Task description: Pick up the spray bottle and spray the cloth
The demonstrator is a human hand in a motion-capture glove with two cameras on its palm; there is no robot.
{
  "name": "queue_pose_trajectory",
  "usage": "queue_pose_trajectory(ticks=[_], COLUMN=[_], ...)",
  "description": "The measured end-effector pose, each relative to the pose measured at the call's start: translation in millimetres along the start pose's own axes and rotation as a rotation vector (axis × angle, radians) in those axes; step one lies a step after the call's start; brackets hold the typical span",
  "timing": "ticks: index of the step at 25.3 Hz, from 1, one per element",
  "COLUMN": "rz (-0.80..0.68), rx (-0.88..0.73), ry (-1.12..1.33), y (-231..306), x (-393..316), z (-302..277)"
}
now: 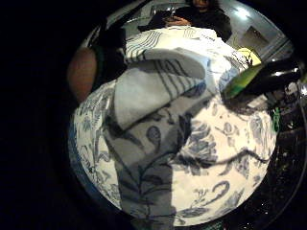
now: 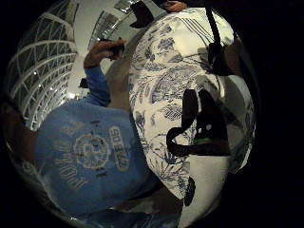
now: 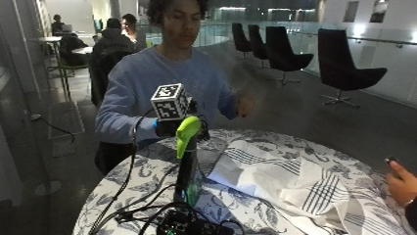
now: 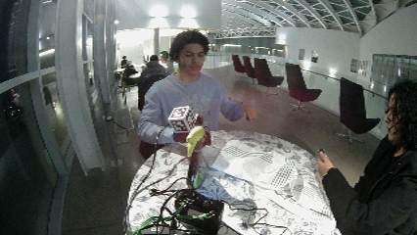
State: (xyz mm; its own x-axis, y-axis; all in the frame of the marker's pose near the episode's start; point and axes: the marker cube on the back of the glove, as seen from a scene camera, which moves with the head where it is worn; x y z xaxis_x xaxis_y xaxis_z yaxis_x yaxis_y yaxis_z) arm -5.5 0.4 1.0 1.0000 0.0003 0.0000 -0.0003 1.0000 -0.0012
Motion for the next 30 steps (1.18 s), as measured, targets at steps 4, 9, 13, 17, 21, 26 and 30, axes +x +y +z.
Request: queue_pose_trajectory(ticks=[4,9,13,17,21,26,30], rz=[0.011,0.029,0.050,0.069,0.109,0.175,0.232], rx=[-0.009,-0.036,-0.035,-0.002,0.072,0.194,0.316], ry=[0.013,0.052,0.050,-0.033,-0.207,-0.445,-0.710], y=[-0.7,-0.1,4.4,10.3,19.0,31.0,42.7], x=[-2.0,8.6,11.8,14.5,22.0,43.4,60.9], z=[-1.1,-4.4,-3.9,-1.9,-7.1,-21.5,-32.8])
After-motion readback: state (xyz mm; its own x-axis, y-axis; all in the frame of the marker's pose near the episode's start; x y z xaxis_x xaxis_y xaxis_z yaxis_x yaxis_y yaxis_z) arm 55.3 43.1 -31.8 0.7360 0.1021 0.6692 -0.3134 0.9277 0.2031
